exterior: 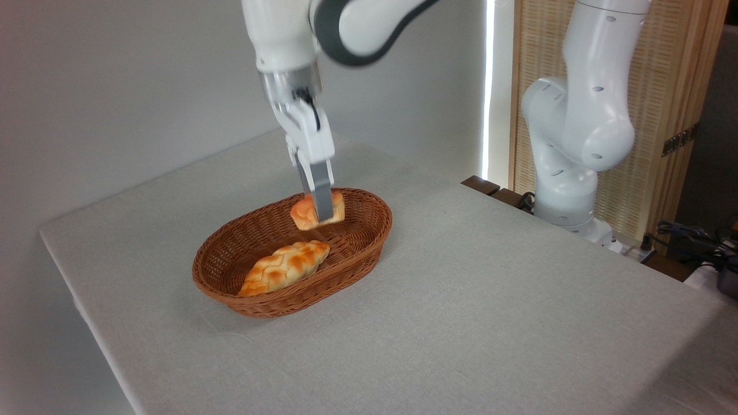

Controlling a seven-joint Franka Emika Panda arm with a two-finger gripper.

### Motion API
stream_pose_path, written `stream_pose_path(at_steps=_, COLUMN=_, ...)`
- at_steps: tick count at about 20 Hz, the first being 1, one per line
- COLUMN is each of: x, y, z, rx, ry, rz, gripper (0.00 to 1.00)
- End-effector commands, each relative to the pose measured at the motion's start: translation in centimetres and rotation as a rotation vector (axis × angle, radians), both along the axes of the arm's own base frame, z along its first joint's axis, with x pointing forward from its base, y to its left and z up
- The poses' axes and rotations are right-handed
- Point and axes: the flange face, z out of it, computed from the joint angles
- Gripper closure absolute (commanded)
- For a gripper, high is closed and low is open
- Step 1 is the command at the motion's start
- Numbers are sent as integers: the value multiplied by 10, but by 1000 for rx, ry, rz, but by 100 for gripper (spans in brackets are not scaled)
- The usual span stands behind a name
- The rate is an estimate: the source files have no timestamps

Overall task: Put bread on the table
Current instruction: 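Lift the gripped bun up out of the basket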

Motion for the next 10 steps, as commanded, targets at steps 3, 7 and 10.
stream_pose_path(at_steps=3, x=37, y=91, z=73, rx=-49, ry=-69, rz=120, gripper=64)
stream_pose_path(at_steps=7, x=68, y=164, z=50, rx=-8, ry=-126, rz=116, gripper=63)
stream_pose_path(at_steps=10, x=91, y=169, z=20, rx=20, ry=-142, rz=140, gripper=60)
